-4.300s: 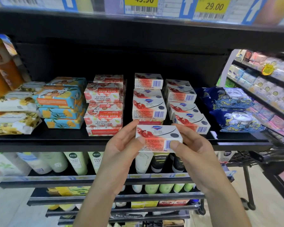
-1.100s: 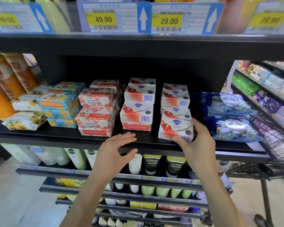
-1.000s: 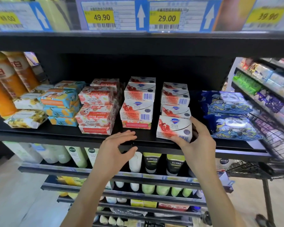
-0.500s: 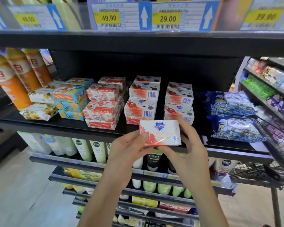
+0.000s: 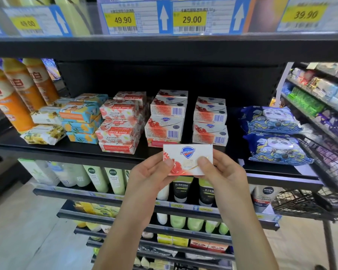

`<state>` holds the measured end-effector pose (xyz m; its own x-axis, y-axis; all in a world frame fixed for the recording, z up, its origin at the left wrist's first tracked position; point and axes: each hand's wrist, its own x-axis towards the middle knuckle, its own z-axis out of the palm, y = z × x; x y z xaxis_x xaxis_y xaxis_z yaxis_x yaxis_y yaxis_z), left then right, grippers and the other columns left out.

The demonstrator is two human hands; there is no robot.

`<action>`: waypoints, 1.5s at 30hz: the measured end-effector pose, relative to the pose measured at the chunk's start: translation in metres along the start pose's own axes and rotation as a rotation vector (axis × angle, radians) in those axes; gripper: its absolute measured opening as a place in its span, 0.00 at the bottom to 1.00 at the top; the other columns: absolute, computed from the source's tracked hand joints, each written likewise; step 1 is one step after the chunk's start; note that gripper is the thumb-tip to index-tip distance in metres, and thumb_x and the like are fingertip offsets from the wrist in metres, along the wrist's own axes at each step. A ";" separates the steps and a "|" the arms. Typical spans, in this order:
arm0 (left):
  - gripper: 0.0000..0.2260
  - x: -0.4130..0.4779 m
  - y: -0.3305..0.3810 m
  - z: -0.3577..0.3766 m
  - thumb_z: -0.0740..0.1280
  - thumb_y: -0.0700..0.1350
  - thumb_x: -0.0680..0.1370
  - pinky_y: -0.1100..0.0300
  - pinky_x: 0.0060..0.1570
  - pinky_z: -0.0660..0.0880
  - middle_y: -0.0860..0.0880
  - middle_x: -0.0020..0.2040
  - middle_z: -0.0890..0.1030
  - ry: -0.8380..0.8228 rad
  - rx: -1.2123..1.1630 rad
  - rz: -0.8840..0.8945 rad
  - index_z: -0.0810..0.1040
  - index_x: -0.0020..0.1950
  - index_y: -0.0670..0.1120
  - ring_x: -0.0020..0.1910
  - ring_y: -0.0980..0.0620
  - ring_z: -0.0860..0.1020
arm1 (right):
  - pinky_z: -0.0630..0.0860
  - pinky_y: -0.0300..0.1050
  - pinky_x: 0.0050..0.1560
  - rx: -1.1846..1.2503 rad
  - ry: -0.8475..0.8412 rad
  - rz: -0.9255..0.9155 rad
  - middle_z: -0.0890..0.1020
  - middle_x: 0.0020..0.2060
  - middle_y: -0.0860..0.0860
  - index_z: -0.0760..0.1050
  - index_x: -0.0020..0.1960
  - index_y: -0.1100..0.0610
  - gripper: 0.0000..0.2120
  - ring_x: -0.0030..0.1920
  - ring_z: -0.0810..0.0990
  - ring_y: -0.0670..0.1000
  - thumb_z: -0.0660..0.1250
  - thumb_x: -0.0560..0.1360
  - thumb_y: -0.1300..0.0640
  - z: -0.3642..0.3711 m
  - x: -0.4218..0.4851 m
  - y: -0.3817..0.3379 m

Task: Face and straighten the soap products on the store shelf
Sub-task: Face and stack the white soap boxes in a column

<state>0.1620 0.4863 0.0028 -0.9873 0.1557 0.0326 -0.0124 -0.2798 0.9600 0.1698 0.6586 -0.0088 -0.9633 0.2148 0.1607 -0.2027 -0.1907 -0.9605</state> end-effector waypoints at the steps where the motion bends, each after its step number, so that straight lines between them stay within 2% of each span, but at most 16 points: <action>1: 0.17 0.000 0.000 0.000 0.67 0.43 0.80 0.49 0.66 0.77 0.44 0.59 0.85 -0.002 -0.005 -0.001 0.78 0.68 0.42 0.61 0.46 0.83 | 0.82 0.46 0.57 0.019 -0.002 -0.001 0.88 0.53 0.50 0.80 0.63 0.55 0.21 0.56 0.86 0.52 0.73 0.71 0.54 0.000 0.000 0.000; 5: 0.18 -0.001 0.002 0.002 0.67 0.46 0.79 0.48 0.67 0.75 0.44 0.60 0.85 -0.002 -0.034 0.001 0.78 0.68 0.42 0.62 0.47 0.83 | 0.81 0.46 0.57 0.057 -0.042 -0.039 0.87 0.55 0.51 0.79 0.64 0.56 0.23 0.58 0.85 0.52 0.74 0.70 0.56 -0.003 -0.001 0.001; 8: 0.22 -0.002 0.004 0.000 0.64 0.54 0.79 0.48 0.69 0.72 0.43 0.61 0.85 -0.025 -0.038 -0.016 0.79 0.67 0.41 0.63 0.46 0.82 | 0.81 0.43 0.58 0.052 -0.068 -0.084 0.86 0.57 0.51 0.78 0.65 0.56 0.23 0.60 0.84 0.51 0.74 0.70 0.60 -0.005 0.001 0.002; 11: 0.29 0.001 0.007 -0.004 0.65 0.61 0.74 0.47 0.70 0.72 0.43 0.59 0.85 -0.009 -0.066 -0.071 0.79 0.66 0.41 0.61 0.46 0.83 | 0.80 0.45 0.61 0.044 -0.090 -0.118 0.86 0.59 0.52 0.77 0.65 0.57 0.24 0.62 0.83 0.52 0.74 0.70 0.62 -0.007 0.001 0.002; 18: 0.22 0.001 0.007 -0.009 0.67 0.53 0.77 0.47 0.67 0.76 0.41 0.58 0.86 0.026 -0.094 -0.054 0.82 0.62 0.38 0.60 0.44 0.83 | 0.80 0.42 0.59 0.078 -0.141 -0.119 0.84 0.62 0.50 0.76 0.67 0.54 0.25 0.65 0.81 0.50 0.74 0.71 0.62 -0.001 -0.004 0.004; 20: 0.20 0.000 0.007 -0.010 0.67 0.51 0.77 0.47 0.66 0.77 0.41 0.58 0.85 0.030 -0.083 -0.029 0.82 0.62 0.38 0.61 0.44 0.83 | 0.80 0.43 0.59 0.061 -0.136 -0.072 0.83 0.63 0.48 0.75 0.69 0.53 0.26 0.65 0.81 0.50 0.77 0.73 0.58 0.000 -0.004 0.004; 22: 0.19 -0.001 0.006 -0.012 0.67 0.50 0.78 0.47 0.67 0.76 0.42 0.59 0.85 0.037 -0.074 -0.010 0.82 0.62 0.38 0.62 0.44 0.83 | 0.78 0.49 0.62 0.045 -0.120 -0.017 0.84 0.62 0.48 0.76 0.69 0.50 0.28 0.65 0.81 0.51 0.78 0.72 0.48 0.002 -0.003 0.006; 25: 0.19 -0.002 0.004 -0.016 0.69 0.49 0.78 0.48 0.68 0.75 0.42 0.61 0.84 0.039 -0.065 0.006 0.80 0.65 0.38 0.63 0.45 0.82 | 0.78 0.53 0.62 0.028 -0.089 0.042 0.85 0.60 0.52 0.77 0.67 0.52 0.41 0.61 0.84 0.54 0.79 0.62 0.31 0.005 -0.003 0.010; 29: 0.22 -0.002 0.004 -0.019 0.71 0.48 0.78 0.51 0.66 0.77 0.44 0.60 0.85 0.042 -0.060 0.005 0.77 0.69 0.39 0.63 0.45 0.82 | 0.82 0.47 0.57 0.033 -0.075 0.079 0.86 0.56 0.54 0.78 0.66 0.57 0.46 0.56 0.86 0.56 0.78 0.58 0.28 0.010 -0.004 0.009; 31: 0.24 -0.001 0.004 -0.019 0.70 0.47 0.76 0.51 0.66 0.77 0.44 0.59 0.85 0.041 -0.068 0.002 0.75 0.71 0.39 0.62 0.46 0.82 | 0.82 0.45 0.56 0.037 -0.072 0.079 0.87 0.56 0.54 0.79 0.65 0.58 0.42 0.55 0.86 0.56 0.78 0.61 0.30 0.011 -0.004 0.008; 35: 0.26 0.000 0.005 -0.019 0.70 0.47 0.74 0.51 0.67 0.77 0.44 0.60 0.85 0.029 -0.057 -0.008 0.75 0.72 0.44 0.62 0.48 0.82 | 0.79 0.51 0.61 0.069 -0.051 0.084 0.87 0.54 0.55 0.79 0.64 0.60 0.28 0.58 0.85 0.56 0.73 0.69 0.45 0.010 -0.005 0.007; 38: 0.26 0.002 0.005 -0.019 0.71 0.48 0.72 0.52 0.67 0.75 0.45 0.59 0.85 0.035 -0.067 -0.020 0.76 0.71 0.49 0.61 0.50 0.82 | 0.80 0.54 0.63 0.109 -0.070 0.077 0.86 0.57 0.56 0.78 0.66 0.59 0.28 0.60 0.84 0.57 0.74 0.69 0.49 0.009 -0.005 0.007; 41: 0.23 0.004 0.008 -0.021 0.70 0.51 0.79 0.48 0.69 0.72 0.45 0.64 0.83 -0.022 -0.074 -0.045 0.75 0.73 0.47 0.65 0.47 0.80 | 0.81 0.46 0.58 0.149 -0.128 0.036 0.85 0.59 0.54 0.78 0.66 0.55 0.31 0.61 0.84 0.55 0.80 0.66 0.48 0.005 -0.005 0.010; 43: 0.19 0.005 0.009 -0.024 0.66 0.51 0.83 0.47 0.70 0.72 0.43 0.67 0.81 -0.074 -0.072 -0.067 0.77 0.72 0.44 0.68 0.44 0.78 | 0.81 0.43 0.56 0.159 -0.159 0.003 0.85 0.60 0.52 0.77 0.67 0.53 0.29 0.62 0.83 0.54 0.78 0.67 0.53 0.003 -0.006 0.009; 45: 0.19 0.006 0.010 -0.026 0.65 0.51 0.81 0.49 0.67 0.76 0.41 0.65 0.82 -0.060 -0.076 -0.084 0.79 0.68 0.42 0.66 0.43 0.80 | 0.81 0.45 0.57 0.151 -0.180 -0.029 0.84 0.61 0.50 0.76 0.68 0.53 0.28 0.64 0.82 0.54 0.74 0.69 0.61 0.002 -0.007 0.009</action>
<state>0.1520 0.4595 0.0051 -0.9710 0.2375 -0.0284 -0.1091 -0.3341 0.9362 0.1743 0.6539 -0.0178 -0.9699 0.0508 0.2383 -0.2415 -0.3308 -0.9123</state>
